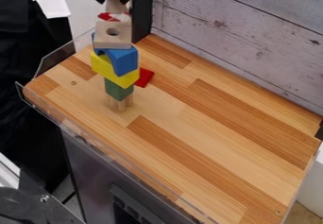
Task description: Put the prawn on top of the tower
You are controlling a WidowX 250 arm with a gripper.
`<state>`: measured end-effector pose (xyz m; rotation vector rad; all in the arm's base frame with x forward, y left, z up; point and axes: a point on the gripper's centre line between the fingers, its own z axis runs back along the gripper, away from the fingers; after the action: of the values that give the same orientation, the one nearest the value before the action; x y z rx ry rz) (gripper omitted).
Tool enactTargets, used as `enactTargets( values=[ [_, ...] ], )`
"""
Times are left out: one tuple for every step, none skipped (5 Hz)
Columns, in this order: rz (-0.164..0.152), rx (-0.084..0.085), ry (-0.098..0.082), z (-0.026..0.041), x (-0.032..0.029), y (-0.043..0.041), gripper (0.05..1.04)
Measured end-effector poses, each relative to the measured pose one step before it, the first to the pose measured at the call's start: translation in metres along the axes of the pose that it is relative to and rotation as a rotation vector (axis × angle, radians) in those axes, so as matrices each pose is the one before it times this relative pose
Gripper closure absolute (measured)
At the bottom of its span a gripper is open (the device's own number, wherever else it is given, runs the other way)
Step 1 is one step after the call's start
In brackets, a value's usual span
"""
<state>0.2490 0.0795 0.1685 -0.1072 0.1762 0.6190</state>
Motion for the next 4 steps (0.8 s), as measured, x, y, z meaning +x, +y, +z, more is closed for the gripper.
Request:
enactTargets(
  values=[
    [0.0006, -0.0086, 0.012, -0.00237, -0.00144, 0.00197, 0.752],
    [-0.0005, 0.0008, 0.0128, -0.00282, -0.00424, 0.00413, 0.752],
    [-0.0108, 0.0048, 0.0237, -0.0072, -0.00417, 0.0021, 0.752],
    [-0.0115, 0.0011, -0.016, 0.00148, -0.00279, 0.00156, 0.752]
  ],
)
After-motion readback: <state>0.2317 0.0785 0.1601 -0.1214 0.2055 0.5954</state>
